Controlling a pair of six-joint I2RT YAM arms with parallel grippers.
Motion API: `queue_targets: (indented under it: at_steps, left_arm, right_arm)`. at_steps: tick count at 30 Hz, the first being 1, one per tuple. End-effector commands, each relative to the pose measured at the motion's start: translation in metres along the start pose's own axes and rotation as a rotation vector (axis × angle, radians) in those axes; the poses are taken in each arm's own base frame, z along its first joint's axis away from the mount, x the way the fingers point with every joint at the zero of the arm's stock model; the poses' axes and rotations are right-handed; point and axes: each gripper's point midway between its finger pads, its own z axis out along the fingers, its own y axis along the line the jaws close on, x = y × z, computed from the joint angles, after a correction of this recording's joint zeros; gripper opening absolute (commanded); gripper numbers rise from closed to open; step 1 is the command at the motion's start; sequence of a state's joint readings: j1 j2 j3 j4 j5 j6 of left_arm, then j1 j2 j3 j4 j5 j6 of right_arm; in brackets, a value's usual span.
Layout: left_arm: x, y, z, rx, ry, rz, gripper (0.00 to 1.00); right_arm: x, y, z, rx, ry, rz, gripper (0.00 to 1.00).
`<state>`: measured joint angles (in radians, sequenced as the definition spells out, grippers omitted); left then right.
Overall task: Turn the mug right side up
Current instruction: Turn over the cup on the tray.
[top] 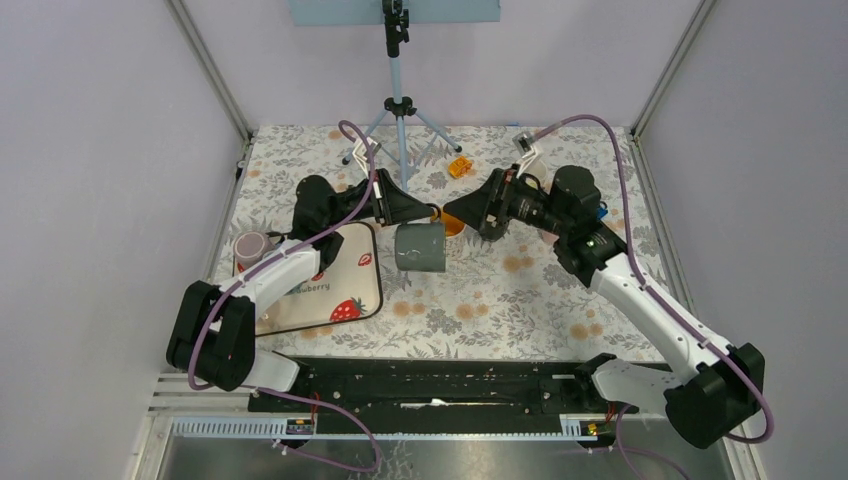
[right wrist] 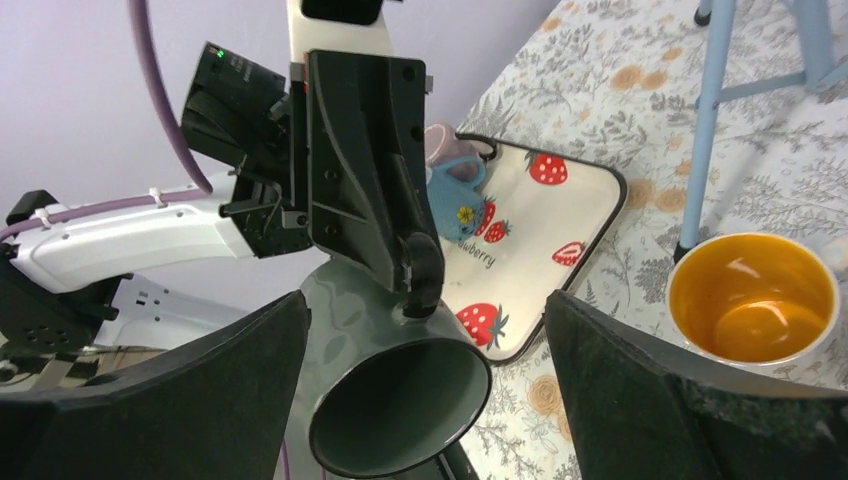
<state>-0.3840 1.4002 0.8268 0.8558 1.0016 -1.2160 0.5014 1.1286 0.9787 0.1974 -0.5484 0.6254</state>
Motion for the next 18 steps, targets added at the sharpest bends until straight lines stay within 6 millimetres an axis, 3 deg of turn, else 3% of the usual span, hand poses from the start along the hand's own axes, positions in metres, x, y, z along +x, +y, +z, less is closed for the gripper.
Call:
queue_targets:
  at_steps: [1,8,14,18]
  left_arm:
    - [-0.008,-0.044,-0.003,0.099,0.02,0.165,0.0]
    - [0.0,-0.043,-0.007,0.047,0.082,0.213,0.0]
    - [0.004,-0.055,-0.009,0.117,0.094,0.215,0.0]
    - [0.004,-0.056,-0.009,0.122,0.094,0.215,0.0]
  right_arm:
    - [-0.005,0.02,0.009,-0.114,0.038,-0.058,0.89]
    - [0.008,0.046,0.014,-0.259,0.121,-0.095,0.59]
    - [0.018,0.051,0.019,-0.294,0.163,-0.08,0.47]
    - [0.017,0.056,0.02,-0.33,0.165,-0.062,0.32]
